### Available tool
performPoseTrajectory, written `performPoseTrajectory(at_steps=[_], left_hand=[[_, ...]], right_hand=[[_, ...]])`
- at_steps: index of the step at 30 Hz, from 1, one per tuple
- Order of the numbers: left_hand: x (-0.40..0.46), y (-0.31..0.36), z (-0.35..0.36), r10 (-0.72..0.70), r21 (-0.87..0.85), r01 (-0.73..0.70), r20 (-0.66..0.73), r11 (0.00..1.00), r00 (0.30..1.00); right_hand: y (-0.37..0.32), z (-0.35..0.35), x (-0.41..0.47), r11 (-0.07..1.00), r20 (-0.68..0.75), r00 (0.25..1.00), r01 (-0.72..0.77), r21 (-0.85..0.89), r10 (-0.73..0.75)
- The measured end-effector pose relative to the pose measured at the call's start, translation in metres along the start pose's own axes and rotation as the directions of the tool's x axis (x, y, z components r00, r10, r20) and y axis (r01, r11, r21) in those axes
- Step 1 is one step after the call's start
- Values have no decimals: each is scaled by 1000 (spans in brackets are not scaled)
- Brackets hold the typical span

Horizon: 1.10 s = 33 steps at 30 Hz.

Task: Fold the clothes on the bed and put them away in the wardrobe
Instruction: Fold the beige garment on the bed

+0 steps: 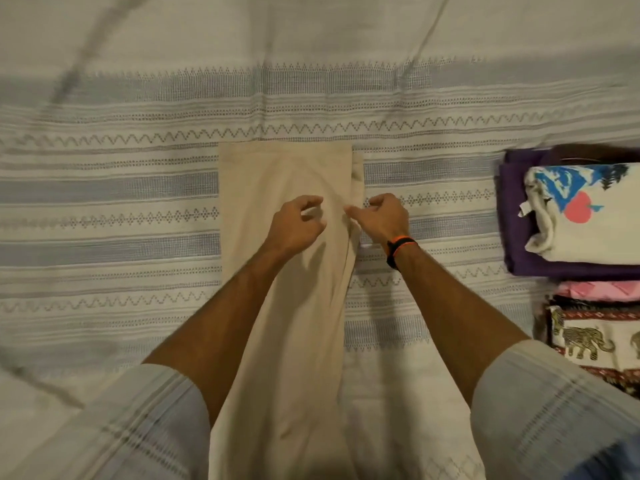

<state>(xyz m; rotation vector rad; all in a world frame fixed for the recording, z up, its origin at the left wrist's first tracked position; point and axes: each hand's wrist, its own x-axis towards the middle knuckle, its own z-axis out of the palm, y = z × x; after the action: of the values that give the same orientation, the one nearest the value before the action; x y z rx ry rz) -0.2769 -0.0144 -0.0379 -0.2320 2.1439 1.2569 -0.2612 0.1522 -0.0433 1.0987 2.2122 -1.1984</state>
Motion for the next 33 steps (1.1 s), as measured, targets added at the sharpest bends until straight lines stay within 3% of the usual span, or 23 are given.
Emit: performPoseTrajectory(at_steps=[5, 10, 13, 15, 18, 20, 25, 28, 30, 33], left_hand=[[23, -11, 2, 9, -30, -7, 60, 1000, 998], [27, -10, 4, -54, -285, 64, 40, 957, 998], [30, -5, -2, -170, -531, 189, 84, 826, 982], [36, -7, -7, -197, -583, 223, 108, 782, 974], [42, -4, -11, -208, -524, 216, 74, 824, 975], [49, -4, -10, -211, -455, 182, -12, 872, 978], [65, -5, -5, -205, -275, 161, -139, 948, 969], [72, 1, -7, -86, -166, 50, -219, 985, 972], [77, 4, -9, 13, -150, -54, -260, 987, 966], [85, 2, -12, 15, -32, -28, -339, 999, 941]], right_hand=[[-13, 17, 13, 995, 19, 995, 99, 14, -99], [-22, 34, 2, 917, -161, 905, 398, -6, -394], [-29, 48, -6, 823, 53, 832, 553, -125, -552], [-29, 52, -4, 814, 183, 821, 566, -131, -541], [-25, 49, 2, 908, 46, 906, 419, 27, -420], [-19, 49, 11, 933, -68, 932, 358, 28, -356], [-21, 47, 30, 968, 1, 973, 232, 98, -233], [-33, 44, 39, 967, 46, 969, 236, 93, -241], [-37, 43, 45, 947, -28, 952, 307, 92, -306], [-39, 47, 51, 937, -115, 934, 345, 44, -339]])
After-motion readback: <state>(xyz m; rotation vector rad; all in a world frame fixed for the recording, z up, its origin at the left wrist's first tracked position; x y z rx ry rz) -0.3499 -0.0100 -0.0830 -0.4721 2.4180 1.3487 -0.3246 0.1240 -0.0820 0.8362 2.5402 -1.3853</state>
